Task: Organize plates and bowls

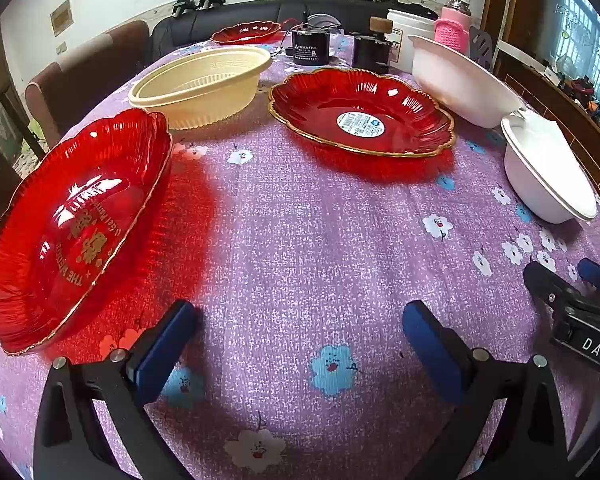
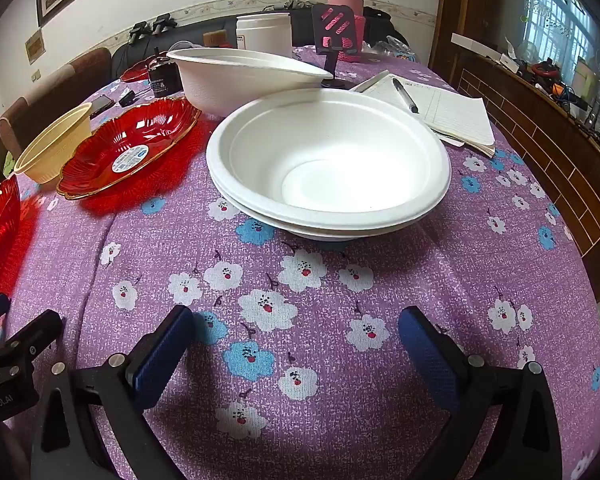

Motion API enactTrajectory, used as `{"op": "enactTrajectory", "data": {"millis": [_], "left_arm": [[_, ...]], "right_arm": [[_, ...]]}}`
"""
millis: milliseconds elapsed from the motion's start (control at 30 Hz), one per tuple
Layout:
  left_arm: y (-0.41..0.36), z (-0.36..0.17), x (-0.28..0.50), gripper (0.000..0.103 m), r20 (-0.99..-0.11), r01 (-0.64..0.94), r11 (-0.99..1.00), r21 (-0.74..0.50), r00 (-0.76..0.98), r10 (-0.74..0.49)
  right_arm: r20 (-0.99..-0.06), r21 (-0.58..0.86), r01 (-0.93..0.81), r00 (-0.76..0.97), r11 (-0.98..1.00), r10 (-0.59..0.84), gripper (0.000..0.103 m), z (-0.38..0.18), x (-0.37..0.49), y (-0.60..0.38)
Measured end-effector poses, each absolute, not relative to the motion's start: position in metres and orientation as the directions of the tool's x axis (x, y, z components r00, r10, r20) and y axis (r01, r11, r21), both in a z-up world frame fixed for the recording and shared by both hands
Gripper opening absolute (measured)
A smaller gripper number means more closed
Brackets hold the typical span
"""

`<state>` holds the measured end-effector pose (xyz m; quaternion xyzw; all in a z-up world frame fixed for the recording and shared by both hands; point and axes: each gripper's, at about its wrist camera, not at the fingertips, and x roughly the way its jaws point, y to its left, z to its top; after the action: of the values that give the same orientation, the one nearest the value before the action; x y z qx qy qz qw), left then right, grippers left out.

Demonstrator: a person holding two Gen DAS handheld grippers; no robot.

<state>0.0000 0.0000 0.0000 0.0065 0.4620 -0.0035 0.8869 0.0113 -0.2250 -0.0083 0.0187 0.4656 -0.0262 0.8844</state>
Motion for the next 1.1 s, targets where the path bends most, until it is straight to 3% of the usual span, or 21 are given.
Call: {"op": "enactTrajectory", "data": {"millis": [1100], "left_arm": [[-0.0001, 0.0001, 0.0004, 0.103, -0.820, 0.011, 1.000, 0.009, 0.573, 0.002]], "right_arm": [[-0.824, 0.008, 0.064, 0.565, 0.998, -0.029, 0.102, -0.0086, 0.0111, -0.2247]]}}
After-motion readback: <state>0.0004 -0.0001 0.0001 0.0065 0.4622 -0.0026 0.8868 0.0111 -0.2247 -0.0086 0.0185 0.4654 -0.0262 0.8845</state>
